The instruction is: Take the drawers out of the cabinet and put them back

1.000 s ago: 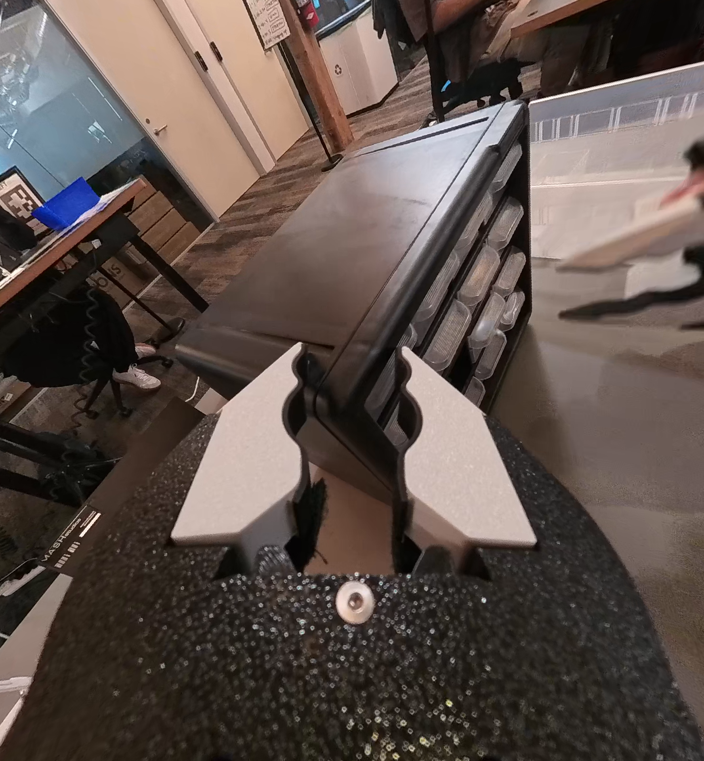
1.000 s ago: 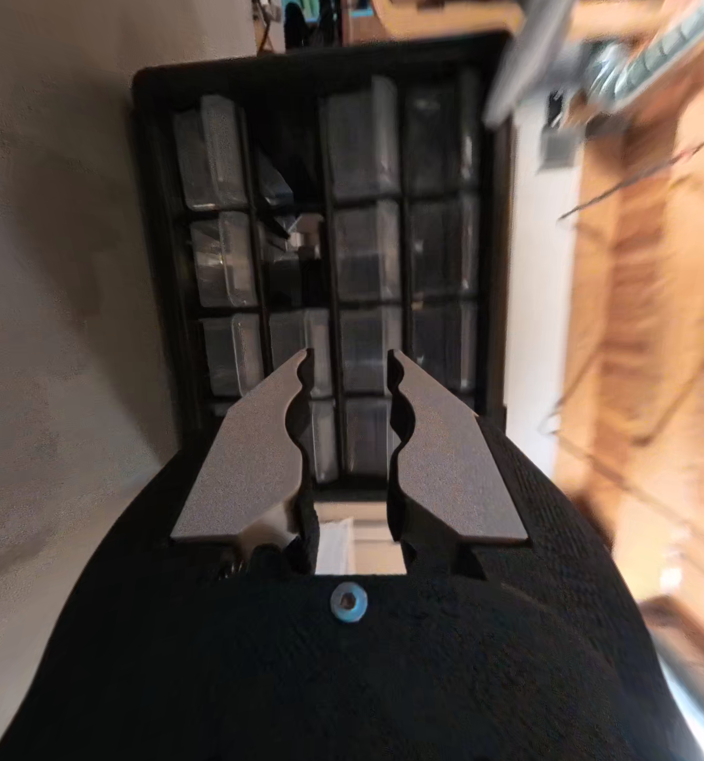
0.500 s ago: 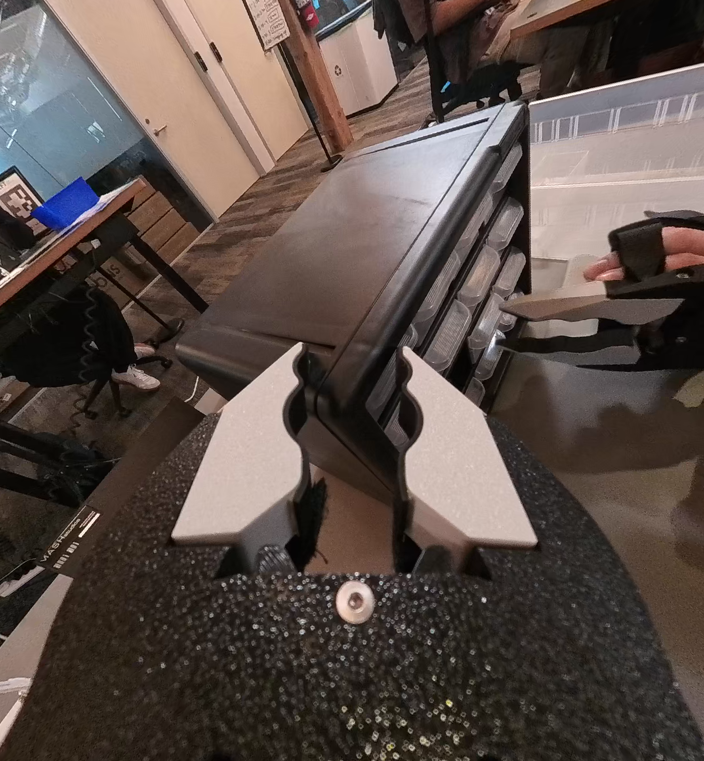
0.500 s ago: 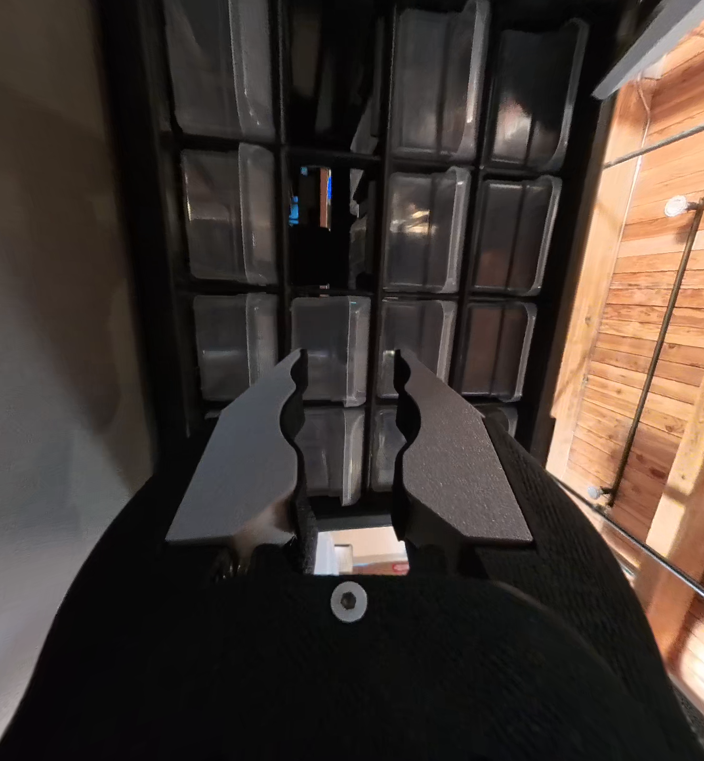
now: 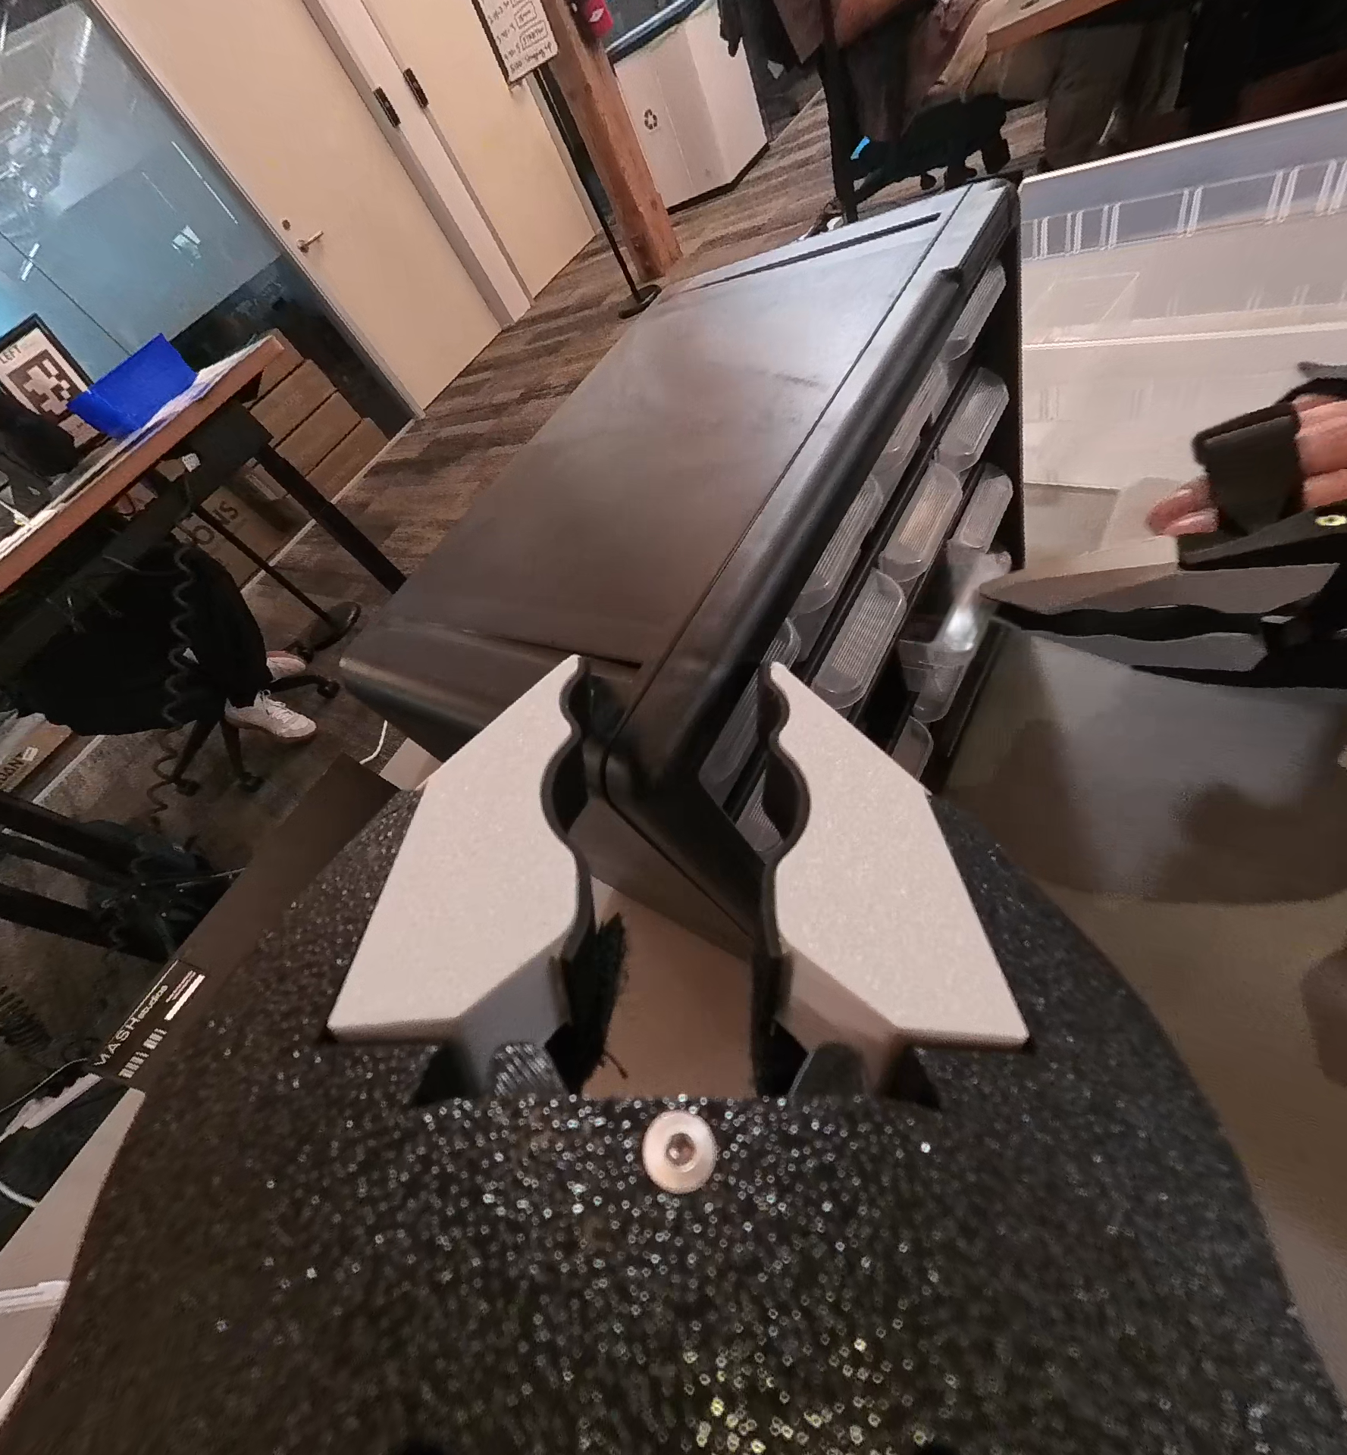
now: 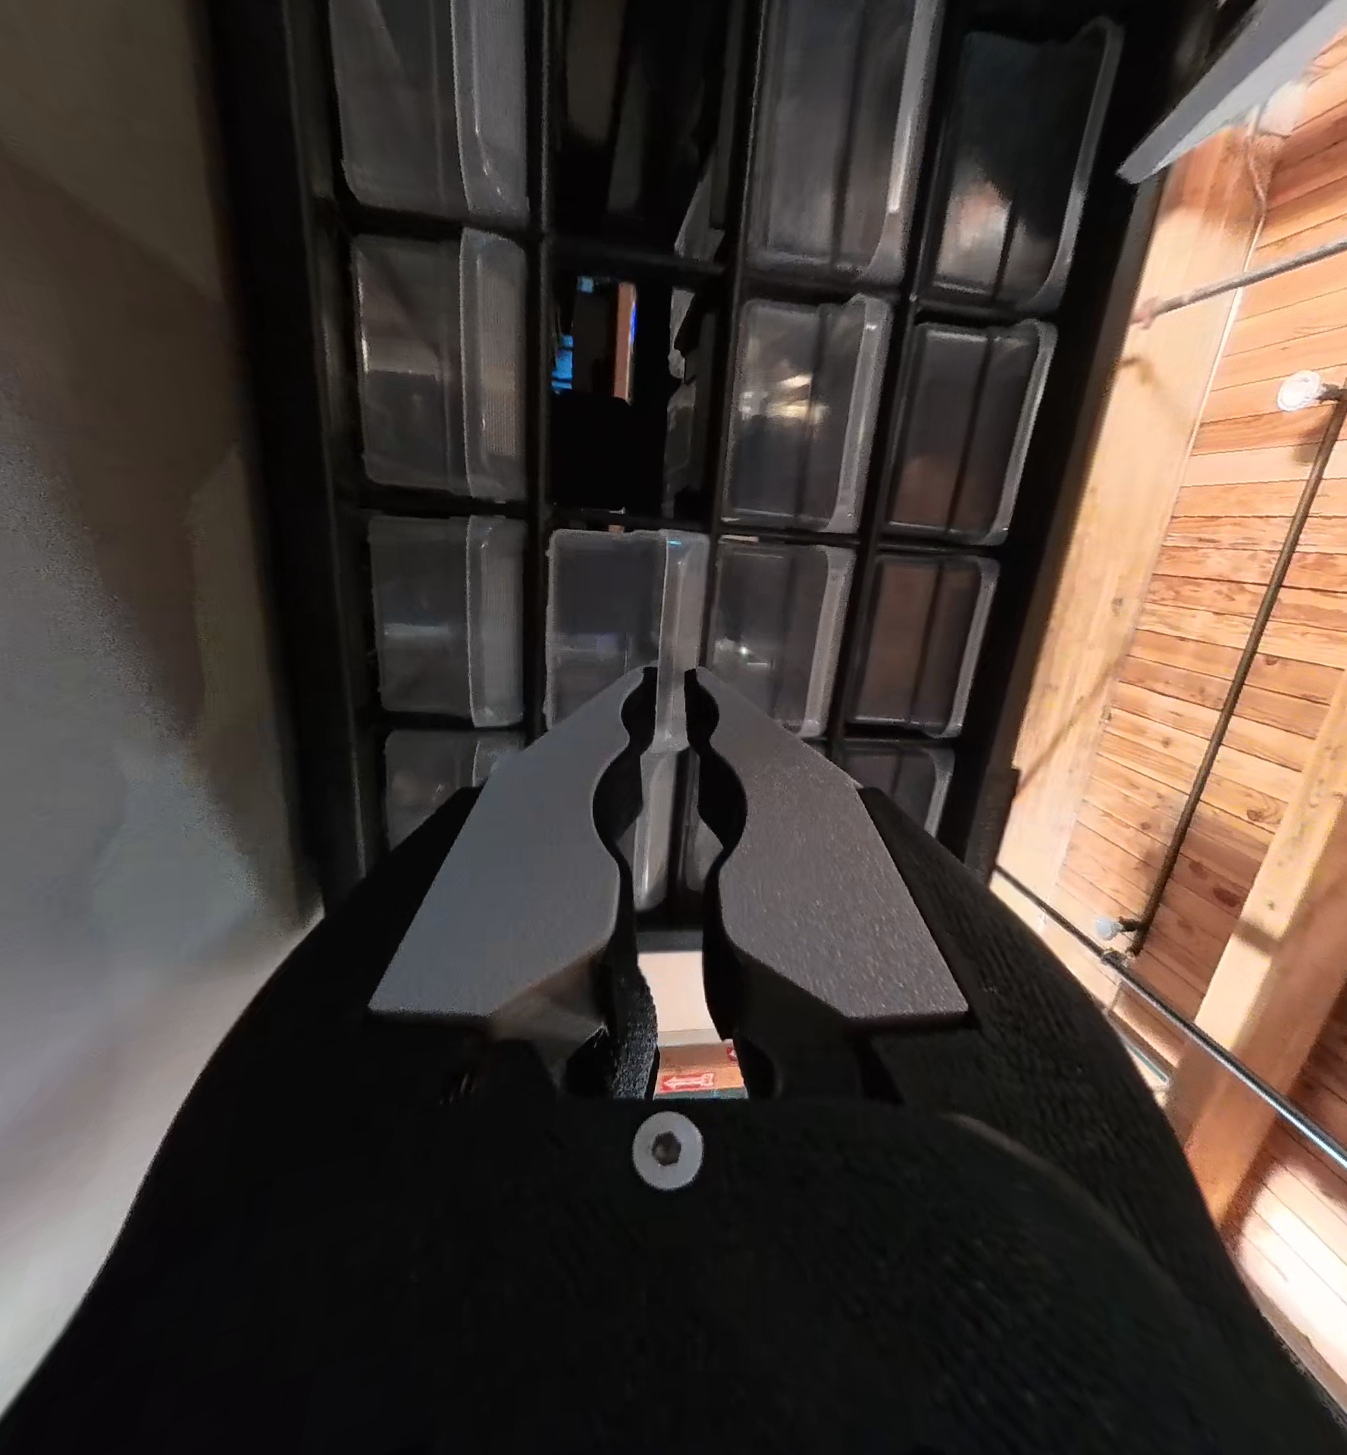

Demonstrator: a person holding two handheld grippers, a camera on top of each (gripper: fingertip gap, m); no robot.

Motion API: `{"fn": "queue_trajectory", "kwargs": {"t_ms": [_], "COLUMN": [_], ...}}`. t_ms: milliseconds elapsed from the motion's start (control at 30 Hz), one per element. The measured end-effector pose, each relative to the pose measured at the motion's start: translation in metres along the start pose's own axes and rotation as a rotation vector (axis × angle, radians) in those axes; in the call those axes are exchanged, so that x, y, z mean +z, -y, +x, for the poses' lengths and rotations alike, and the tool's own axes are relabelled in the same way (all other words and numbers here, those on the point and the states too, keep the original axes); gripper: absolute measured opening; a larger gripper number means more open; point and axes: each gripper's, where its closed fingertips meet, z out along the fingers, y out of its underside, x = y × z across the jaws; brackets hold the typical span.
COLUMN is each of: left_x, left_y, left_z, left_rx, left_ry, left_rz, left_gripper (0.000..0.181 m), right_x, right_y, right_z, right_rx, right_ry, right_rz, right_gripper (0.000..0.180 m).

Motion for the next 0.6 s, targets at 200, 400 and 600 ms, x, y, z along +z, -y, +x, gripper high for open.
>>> {"fn": "queue_trajectory", "kwargs": {"t_ms": [200,400,600], "left_x": [0.0,0.0,0.0], "left_y": [0.0,0.0,0.0], "left_z": [0.0,0.0,0.0], "left_rx": [-0.003,-0.006,-0.004], "left_ry": [-0.003,-0.006,-0.004], "left_rz": [0.006,0.011,0.009], "left_gripper": [0.04,0.039,0.039], "right_x": [-0.038,-0.076,-0.09], "right_y": [0.014,0.029,0.036], "right_z": [0.007,0.014,0.013], "right_rx": [-0.01,-0.002,0.026], "right_ry": [0.021,0.036,0.043], "right_rz": [0.036,0.074,0.107], "right_gripper": [0.006,0.006,0.015]}}
